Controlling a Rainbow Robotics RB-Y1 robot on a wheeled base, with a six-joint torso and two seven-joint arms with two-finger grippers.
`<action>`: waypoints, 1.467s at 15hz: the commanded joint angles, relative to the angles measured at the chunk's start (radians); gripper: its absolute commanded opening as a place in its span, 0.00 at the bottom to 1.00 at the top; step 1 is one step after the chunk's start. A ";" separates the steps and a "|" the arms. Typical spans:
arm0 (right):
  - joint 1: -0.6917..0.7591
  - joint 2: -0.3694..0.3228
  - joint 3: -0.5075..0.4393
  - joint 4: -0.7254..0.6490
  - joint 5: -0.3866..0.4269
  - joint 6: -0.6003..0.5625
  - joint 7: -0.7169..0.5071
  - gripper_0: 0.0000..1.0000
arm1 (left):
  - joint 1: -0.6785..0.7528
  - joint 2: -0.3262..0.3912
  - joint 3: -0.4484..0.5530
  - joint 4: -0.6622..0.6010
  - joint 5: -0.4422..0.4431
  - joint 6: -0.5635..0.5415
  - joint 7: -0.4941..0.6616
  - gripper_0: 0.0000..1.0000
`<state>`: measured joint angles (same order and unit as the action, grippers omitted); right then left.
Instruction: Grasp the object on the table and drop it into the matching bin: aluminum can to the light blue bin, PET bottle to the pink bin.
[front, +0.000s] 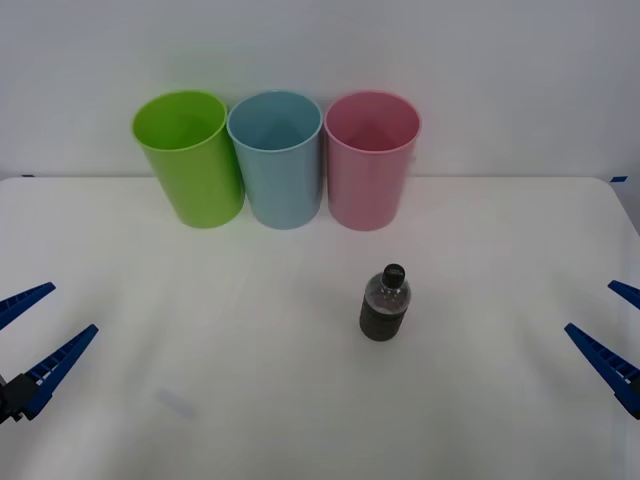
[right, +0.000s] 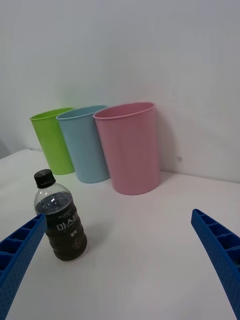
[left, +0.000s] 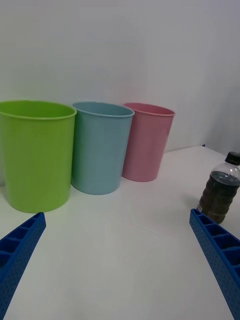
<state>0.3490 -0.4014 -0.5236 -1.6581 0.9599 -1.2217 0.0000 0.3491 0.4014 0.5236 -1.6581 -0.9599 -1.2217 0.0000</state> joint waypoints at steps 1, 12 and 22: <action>0.000 0.000 0.000 0.000 0.000 0.000 0.000 1.00 | 0.000 0.000 0.000 0.000 0.000 0.000 0.000 1.00; 0.025 0.009 0.122 -0.012 0.071 0.018 0.025 1.00 | 0.000 0.000 0.000 0.000 0.000 0.000 0.000 1.00; 0.004 0.007 0.326 -0.005 0.112 0.234 0.204 1.00 | 0.000 0.000 0.000 0.000 0.000 0.000 0.000 1.00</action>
<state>0.3565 -0.3941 -0.2174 -1.6629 1.0699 -1.0156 0.1823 0.3491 0.4014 0.5236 -1.6580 -0.9599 -1.2217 0.0000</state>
